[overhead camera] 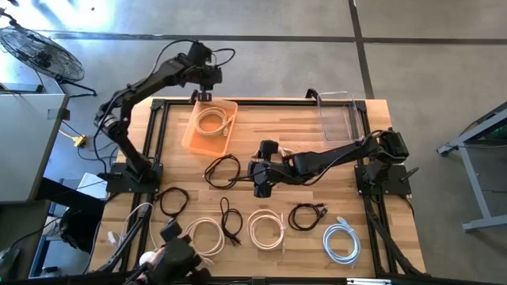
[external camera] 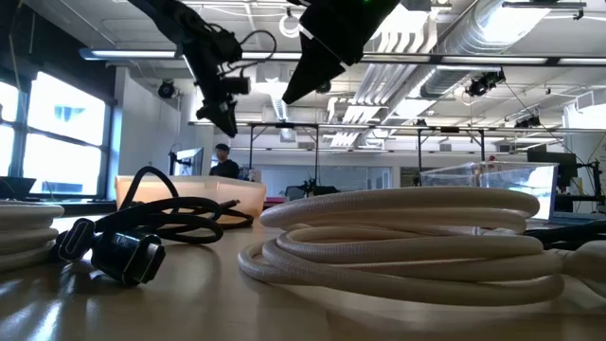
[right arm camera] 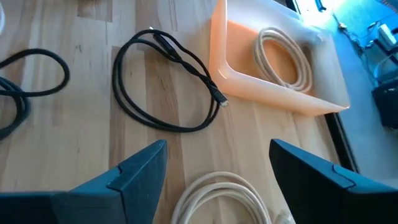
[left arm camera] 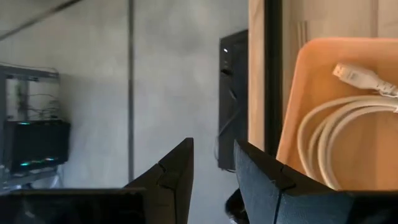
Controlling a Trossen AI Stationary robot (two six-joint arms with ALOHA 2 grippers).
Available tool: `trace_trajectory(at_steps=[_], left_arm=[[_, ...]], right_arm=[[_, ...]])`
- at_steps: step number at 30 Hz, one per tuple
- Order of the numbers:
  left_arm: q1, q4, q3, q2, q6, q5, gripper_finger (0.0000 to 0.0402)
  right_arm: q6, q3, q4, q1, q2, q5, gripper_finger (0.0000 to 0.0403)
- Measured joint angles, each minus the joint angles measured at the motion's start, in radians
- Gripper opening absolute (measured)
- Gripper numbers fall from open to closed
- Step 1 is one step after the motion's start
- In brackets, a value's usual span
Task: Pick & Place USB Port
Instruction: Put the light brown hdmi cable into the orange bin
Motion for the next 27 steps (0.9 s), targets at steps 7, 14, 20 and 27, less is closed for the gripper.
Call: trace_trajectory(at_steps=[7, 14, 20, 27], left_arm=[[-0.03, -0.151, 0.001, -0.16, -0.084, 0.18, 0.0111], [-0.136, -0.462, 0.001, -0.28, -0.174, 0.554, 0.0111], [-0.322, -0.663, -0.005, -0.297, -0.175, 0.669, 0.0111], [-0.534, -0.589, -0.094, -0.296, -0.259, 0.529, 0.0111]], right_arm=[[-0.001, 0.0, -0.074, 0.0, 0.0, 0.079, 0.0275], [0.032, 0.0, -0.222, 0.0, 0.0, 0.092, 0.0275], [0.201, 0.0, -0.48, 0.0, 0.0, 0.046, 0.0275], [0.253, 0.0, -0.596, 0.003, 0.0, -0.236, 0.0275]])
